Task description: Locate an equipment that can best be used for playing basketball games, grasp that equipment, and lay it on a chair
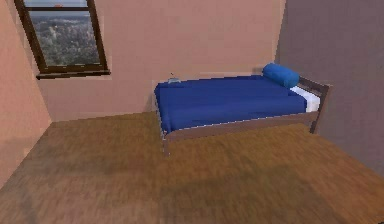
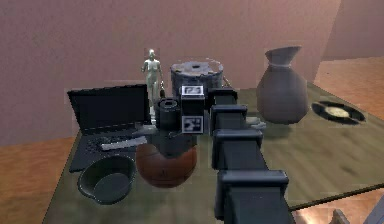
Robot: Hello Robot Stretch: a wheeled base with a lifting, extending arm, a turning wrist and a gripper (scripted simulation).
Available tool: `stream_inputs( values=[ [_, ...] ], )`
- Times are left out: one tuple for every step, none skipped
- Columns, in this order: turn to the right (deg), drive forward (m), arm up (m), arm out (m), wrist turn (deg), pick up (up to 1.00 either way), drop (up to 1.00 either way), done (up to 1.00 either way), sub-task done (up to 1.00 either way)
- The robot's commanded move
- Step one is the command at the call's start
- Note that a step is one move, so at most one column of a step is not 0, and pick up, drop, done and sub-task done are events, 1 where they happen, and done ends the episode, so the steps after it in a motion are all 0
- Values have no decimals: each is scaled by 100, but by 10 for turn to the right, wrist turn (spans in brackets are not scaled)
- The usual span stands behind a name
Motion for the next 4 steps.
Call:
stream_inputs(
  values=[
    [0, 0, 0, 0, 270, 0, 0, 0, 0],
    [0, 0, -20, 0, 0, 0, 0, 0, 0],
    [0, 0, 0, 0, 0, 100, 0, 0, 0],
    [0, 0, 10, 0, 0, 0, 0, 0, 0]
  ],
)
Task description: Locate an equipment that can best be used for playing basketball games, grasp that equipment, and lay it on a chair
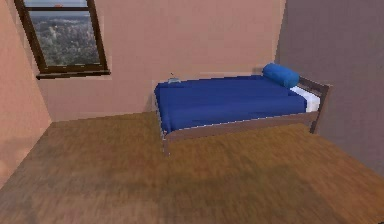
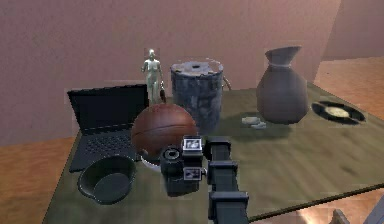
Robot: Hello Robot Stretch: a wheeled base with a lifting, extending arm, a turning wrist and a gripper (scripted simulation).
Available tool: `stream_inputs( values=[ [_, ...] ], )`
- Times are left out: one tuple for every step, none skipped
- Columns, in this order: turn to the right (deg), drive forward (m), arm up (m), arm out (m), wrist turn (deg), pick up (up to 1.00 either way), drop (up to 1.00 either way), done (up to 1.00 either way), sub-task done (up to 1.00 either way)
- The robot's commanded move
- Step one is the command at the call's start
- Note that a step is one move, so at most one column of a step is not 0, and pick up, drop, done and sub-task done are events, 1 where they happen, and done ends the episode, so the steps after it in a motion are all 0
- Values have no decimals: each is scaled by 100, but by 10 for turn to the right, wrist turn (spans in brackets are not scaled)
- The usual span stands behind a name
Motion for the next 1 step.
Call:
stream_inputs(
  values=[
    [0, 0, 10, 0, 0, 0, 0, 0, 0]
  ],
)
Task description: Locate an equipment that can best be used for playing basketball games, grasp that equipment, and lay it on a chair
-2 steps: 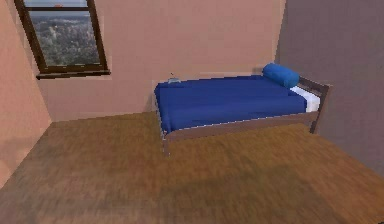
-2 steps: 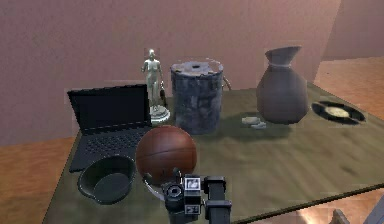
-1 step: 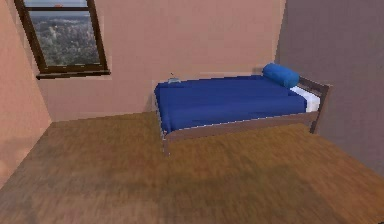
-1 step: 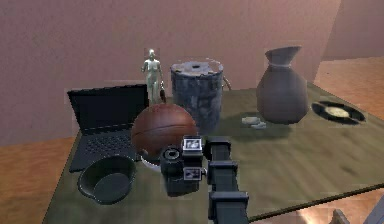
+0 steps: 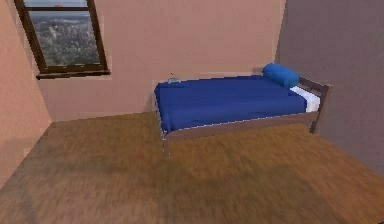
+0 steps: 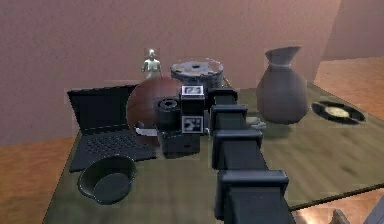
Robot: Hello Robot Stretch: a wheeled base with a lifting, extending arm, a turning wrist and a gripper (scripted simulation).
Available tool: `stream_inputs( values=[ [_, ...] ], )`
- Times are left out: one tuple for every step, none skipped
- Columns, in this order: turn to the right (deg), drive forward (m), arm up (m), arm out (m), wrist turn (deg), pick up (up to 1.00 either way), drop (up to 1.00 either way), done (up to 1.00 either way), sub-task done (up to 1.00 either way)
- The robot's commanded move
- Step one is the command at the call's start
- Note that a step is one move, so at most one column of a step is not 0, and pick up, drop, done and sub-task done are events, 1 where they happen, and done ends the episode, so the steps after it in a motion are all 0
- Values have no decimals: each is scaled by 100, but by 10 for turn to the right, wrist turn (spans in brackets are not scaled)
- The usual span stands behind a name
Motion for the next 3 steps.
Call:
stream_inputs(
  values=[
    [0, 0, 0, 0, -450, 0, 0, 0, 0],
    [0, 0, 0, 0, -450, 0, 0, 0, 0],
    [0, 0, 0, 0, -210, 0, 0, 0, 0]
  ],
)
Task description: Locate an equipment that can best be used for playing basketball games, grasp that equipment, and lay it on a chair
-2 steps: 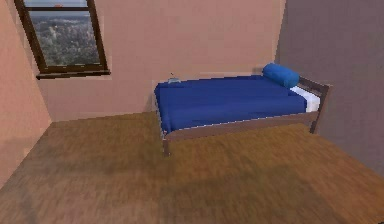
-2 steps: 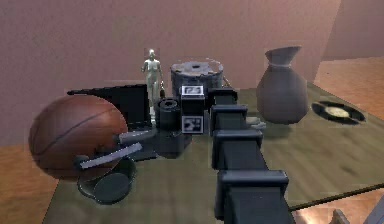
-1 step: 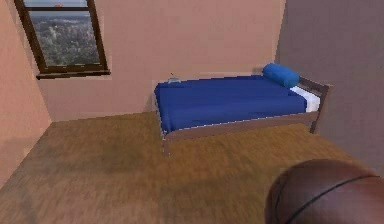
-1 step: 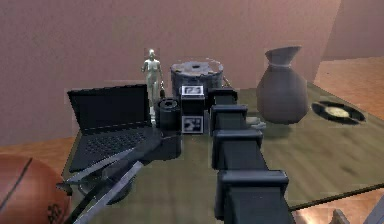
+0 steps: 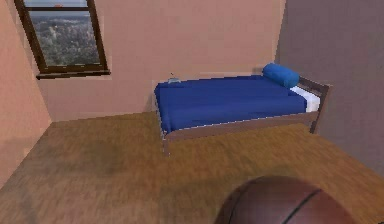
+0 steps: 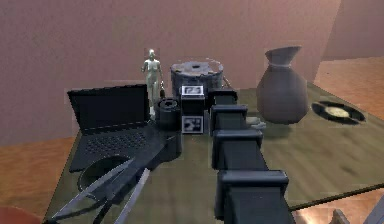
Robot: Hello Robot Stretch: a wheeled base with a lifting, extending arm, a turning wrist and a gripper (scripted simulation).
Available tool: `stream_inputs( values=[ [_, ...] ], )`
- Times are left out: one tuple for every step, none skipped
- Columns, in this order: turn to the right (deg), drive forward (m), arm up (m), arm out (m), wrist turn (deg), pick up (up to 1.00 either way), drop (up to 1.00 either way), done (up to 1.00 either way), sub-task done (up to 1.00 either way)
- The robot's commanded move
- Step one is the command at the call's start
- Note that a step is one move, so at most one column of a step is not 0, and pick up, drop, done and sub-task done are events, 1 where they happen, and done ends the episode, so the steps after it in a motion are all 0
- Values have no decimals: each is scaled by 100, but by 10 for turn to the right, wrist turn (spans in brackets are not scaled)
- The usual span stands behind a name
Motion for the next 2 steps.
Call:
stream_inputs(
  values=[
    [0, 0, 0, -16, 0, 0, 0, 0, 0],
    [-450, 0, 0, 0, 0, 0, 0, 0, 0]
  ],
)
